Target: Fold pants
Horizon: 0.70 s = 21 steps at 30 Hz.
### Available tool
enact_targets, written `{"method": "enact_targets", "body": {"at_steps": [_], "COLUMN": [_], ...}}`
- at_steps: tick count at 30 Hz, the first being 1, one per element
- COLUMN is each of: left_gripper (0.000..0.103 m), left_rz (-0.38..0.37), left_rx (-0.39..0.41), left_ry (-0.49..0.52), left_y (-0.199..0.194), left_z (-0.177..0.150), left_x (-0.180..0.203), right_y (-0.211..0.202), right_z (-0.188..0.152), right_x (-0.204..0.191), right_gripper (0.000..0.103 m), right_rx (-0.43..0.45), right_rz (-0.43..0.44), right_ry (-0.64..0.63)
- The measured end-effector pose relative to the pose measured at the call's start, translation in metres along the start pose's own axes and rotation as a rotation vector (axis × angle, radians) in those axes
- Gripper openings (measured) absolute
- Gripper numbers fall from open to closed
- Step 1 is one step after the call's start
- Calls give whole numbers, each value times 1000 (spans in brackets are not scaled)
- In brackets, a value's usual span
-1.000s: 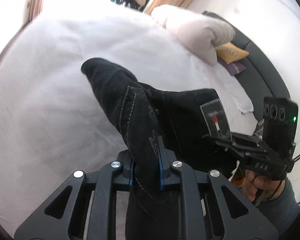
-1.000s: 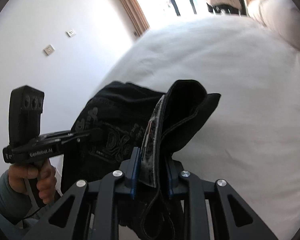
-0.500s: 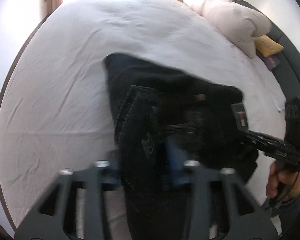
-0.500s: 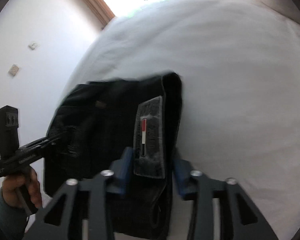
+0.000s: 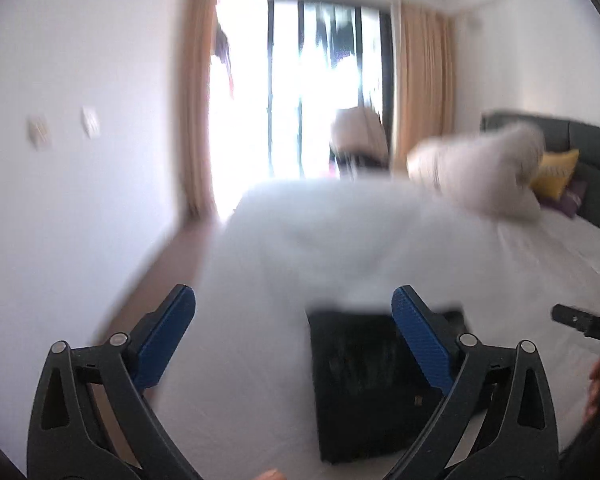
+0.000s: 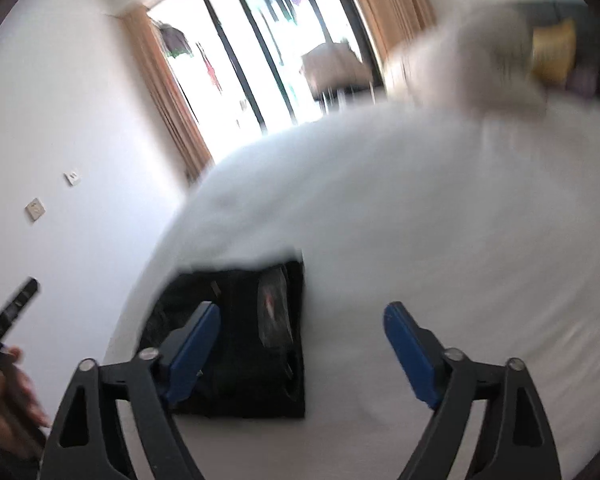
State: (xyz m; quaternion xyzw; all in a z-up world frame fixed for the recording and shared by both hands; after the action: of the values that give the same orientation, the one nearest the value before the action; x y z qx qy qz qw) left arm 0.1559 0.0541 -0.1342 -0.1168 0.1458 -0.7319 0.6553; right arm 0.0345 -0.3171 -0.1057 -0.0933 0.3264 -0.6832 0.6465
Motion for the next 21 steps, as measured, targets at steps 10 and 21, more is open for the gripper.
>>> {"method": "enact_targets", "body": {"at_steps": [10,21], "left_gripper": [103,103], "left_rz": [49,5], "left_rx": [185,-218], "left_ry": [154,-27], "left_y": [-153,-111], "left_z": [59,15], "left_x": [7,-20], "right_y": [-173,-192], "right_z": [72,63], "right_x": [-75,-108], "right_gripper": [103,103], "right_rx": [530,369], "right_rz": [-7,60], "right_ry": [-132,-118]}}
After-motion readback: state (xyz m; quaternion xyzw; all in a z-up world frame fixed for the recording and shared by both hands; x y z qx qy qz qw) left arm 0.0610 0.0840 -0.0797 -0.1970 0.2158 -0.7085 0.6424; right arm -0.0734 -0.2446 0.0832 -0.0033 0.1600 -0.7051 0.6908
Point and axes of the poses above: each gripper's, at about its wrist camera, not at the fingertips, and y roughly the way its jaws point, x to its right, z to its top, the point moved 5 cm from there along y, roughly the way its jaws point, and after that the axes turned 5 degrees about -x, right-handed, at the moved point
